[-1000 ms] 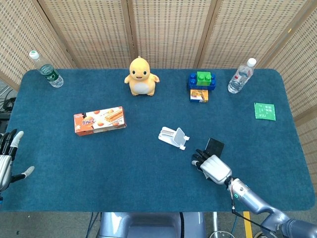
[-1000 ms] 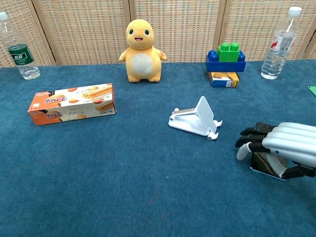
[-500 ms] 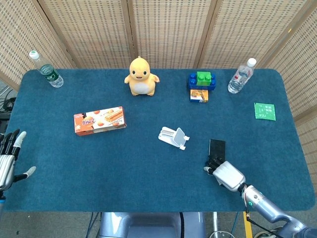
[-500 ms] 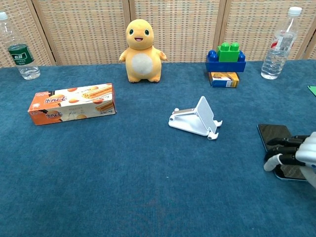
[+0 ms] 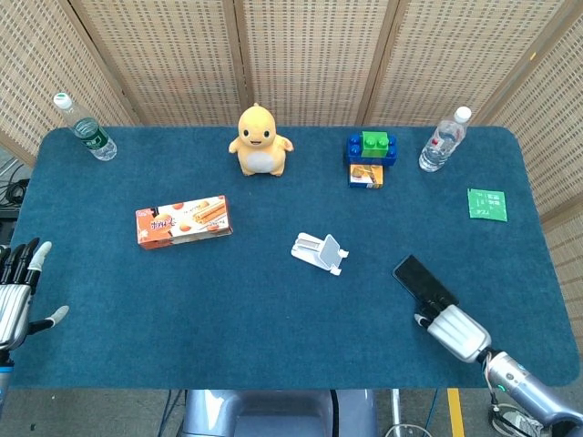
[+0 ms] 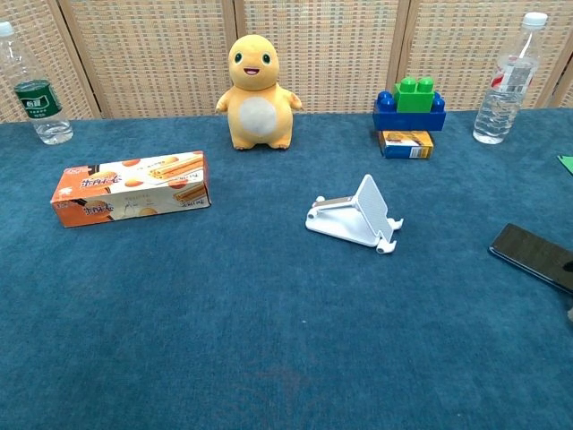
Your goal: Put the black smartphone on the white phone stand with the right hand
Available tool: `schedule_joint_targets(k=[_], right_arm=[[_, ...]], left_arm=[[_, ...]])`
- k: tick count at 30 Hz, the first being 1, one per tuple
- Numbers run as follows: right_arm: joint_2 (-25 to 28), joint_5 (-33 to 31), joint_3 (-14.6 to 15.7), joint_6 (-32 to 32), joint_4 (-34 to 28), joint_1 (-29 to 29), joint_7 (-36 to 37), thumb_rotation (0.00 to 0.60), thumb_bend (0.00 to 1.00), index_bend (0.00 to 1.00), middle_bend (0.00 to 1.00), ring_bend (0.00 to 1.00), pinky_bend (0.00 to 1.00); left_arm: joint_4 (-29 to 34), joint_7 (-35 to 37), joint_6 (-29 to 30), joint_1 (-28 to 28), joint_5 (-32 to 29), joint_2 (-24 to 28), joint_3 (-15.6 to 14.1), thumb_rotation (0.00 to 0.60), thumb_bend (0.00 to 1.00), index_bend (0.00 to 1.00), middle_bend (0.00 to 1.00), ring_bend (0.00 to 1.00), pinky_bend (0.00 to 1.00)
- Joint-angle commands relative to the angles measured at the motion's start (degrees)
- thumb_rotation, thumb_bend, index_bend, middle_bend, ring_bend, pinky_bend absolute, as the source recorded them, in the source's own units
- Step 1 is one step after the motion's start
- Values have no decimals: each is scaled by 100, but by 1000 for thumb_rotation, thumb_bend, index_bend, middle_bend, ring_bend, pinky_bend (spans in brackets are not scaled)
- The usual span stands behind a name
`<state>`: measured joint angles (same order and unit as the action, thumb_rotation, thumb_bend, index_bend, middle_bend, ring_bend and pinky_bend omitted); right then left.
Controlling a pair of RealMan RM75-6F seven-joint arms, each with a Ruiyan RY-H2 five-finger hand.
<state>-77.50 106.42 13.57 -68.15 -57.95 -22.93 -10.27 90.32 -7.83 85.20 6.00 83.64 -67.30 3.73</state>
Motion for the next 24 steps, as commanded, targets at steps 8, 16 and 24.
schedule_joint_targets(k=[8,16,24], right_arm=[[260,-868,-247,675,50,211,-388,600,1000,353,198,61,198],[189,-1491,-659,1002,171,183,-377,600,982,353,183,61,198],[787,-1659,-1134,79,-703,295,1050,600,136,106,28,9,198]], left_arm=[[-5,-12,36,-23,44,-4,-32,600,0,0,0,0,0],[-18,21,62,-39,68,-3,-45,600,0,0,0,0,0],[0,37,55,-36,68,12,-40,600,0,0,0,0,0]])
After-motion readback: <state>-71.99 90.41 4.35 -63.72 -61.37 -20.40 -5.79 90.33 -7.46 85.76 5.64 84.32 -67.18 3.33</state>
